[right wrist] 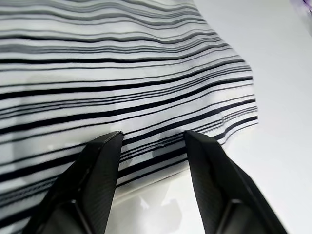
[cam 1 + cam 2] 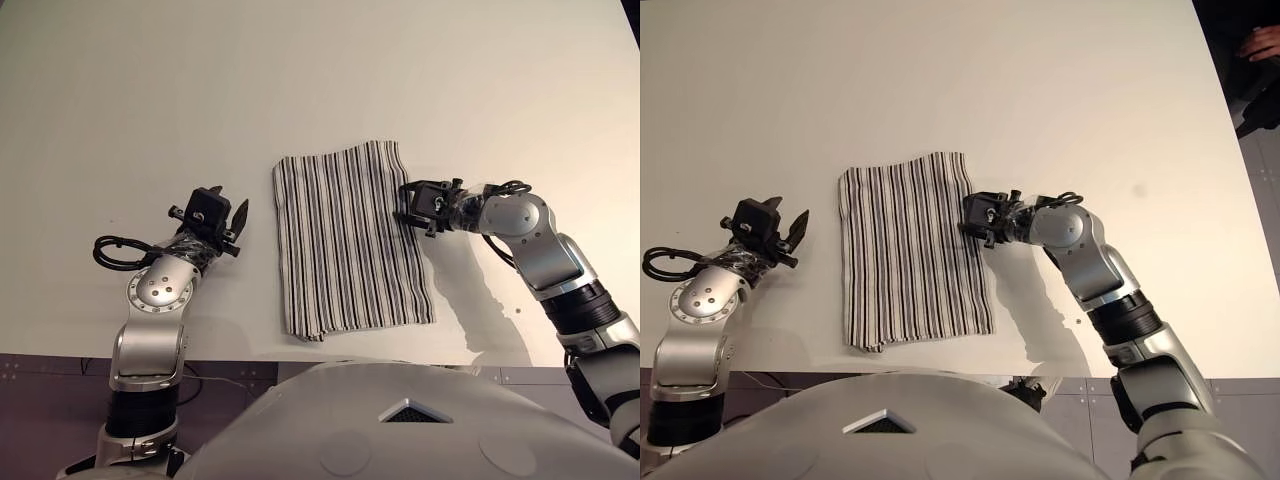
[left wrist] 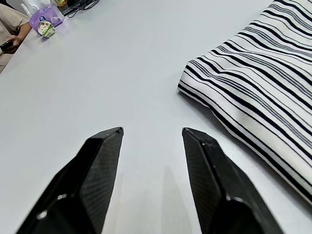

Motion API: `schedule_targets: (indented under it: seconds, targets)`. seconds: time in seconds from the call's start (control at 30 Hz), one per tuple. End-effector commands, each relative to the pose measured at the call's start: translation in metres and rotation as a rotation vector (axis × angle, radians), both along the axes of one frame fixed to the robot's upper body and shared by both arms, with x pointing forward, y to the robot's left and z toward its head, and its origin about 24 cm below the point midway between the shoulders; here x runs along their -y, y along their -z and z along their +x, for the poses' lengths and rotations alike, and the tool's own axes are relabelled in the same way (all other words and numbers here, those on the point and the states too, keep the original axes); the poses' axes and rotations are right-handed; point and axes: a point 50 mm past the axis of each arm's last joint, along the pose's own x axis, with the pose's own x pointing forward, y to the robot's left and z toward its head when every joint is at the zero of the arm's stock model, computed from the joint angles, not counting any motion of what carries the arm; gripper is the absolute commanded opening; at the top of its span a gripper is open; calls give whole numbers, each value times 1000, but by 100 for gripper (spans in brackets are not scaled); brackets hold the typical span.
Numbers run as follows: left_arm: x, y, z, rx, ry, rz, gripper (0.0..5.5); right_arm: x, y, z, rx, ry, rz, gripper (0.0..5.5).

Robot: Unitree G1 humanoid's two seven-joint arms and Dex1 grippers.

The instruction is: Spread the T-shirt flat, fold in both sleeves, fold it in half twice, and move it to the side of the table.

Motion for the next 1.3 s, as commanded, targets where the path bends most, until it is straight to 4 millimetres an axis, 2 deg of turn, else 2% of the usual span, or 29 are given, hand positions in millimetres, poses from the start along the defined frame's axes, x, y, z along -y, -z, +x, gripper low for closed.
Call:
schedule_targets:
  seconds: [0.03, 0.13, 0.37, 0.43, 0.5, 0.53, 0.57, 0.63, 0.67, 0.73, 0.8, 0.9, 1.0, 1.1, 1.3]
  targets:
    - [1, 3, -4, -4, -16, 5, 224, 14, 1, 8, -23, 95, -60, 231]
    - [1, 4, -6, -1, -31, 5, 224, 24, -4, 11, -29, 131, -87, 231]
    - [-1, 5, -25, -38, 50, 68, 224, 30, -10, -10, -54, 112, -96, 231]
    - [0, 2, -28, -30, 121, 96, 224, 34, -26, -3, 40, 182, -25, 231]
    - [6, -6, -37, -5, 251, 126, 224, 39, -63, 1, 193, 179, 127, 231]
    - [7, -8, -46, -16, 317, 150, 224, 44, -78, -5, 260, 109, 143, 231]
    - [6, -9, -55, -37, 369, 168, 224, 48, -84, -15, 306, -2, 106, 231]
    - [5, -9, -70, -99, 485, 199, 250, 62, -69, -49, 301, -317, -99, 260]
    - [6, -8, -74, -116, 541, 221, 267, 72, -57, -68, 246, -434, -168, 280]
    - [6, -8, -79, -116, 614, 261, 299, 85, -46, -96, 149, -593, -227, 318]
    - [7, -5, -81, -116, 671, 304, 309, 88, -42, -110, 116, -686, -239, 365]
    - [12, 6, -86, -124, 757, 338, 309, 82, -35, -114, 145, -765, -234, 368]
    - [17, 15, -93, -153, 867, 353, 309, 77, -28, -110, 170, -789, -241, 368]
    - [23, 24, -86, -128, 954, 379, 309, 72, -20, -106, 185, -787, -243, 368]
    - [29, 32, -71, -89, 1016, 408, 309, 57, -14, -94, 234, -784, -221, 368]
